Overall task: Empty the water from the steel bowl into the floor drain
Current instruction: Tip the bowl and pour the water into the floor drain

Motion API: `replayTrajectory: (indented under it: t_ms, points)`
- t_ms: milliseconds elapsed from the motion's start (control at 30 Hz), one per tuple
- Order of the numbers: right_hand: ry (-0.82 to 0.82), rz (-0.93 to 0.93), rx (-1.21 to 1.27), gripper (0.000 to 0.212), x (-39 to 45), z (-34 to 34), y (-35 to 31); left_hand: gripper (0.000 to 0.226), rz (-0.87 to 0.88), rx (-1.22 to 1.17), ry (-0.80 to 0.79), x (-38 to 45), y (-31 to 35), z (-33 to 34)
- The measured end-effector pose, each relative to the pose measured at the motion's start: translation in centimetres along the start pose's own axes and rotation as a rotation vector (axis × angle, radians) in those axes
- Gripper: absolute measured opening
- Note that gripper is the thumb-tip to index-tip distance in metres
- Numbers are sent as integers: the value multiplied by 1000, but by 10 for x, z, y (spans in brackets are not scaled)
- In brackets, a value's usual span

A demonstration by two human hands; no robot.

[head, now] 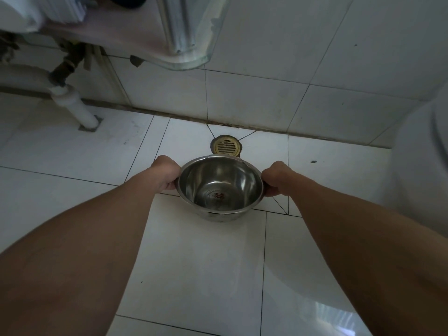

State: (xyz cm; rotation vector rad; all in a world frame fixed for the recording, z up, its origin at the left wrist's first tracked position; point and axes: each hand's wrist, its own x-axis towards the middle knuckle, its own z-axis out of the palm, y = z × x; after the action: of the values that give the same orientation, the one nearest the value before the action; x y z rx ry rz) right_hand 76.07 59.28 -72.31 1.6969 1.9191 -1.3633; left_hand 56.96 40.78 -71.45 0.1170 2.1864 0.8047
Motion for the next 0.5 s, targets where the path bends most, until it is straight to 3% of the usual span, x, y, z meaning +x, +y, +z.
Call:
replayTrajectory:
  t_ms: [500]
  points:
    - [53, -18, 5, 15, 1, 5, -9, 26, 16, -17, 49, 9, -8, 1]
